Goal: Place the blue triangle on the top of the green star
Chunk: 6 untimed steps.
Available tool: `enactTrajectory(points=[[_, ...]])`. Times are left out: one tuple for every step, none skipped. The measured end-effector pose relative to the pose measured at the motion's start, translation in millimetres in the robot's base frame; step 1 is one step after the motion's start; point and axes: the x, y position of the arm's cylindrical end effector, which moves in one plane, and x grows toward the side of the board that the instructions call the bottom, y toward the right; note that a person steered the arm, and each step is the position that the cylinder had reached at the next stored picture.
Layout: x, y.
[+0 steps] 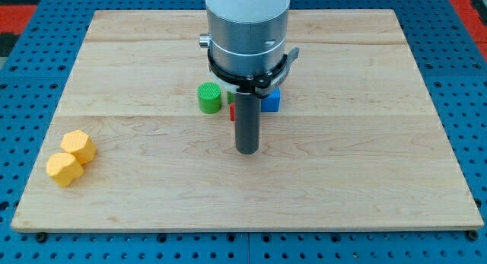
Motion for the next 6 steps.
enactTrajectory(points=[[0.0, 2.3], [-7.8, 26.3], [-49.5, 29.0], [-70.9, 44.3], [-76.9, 46.6], [-78.5, 56.5]])
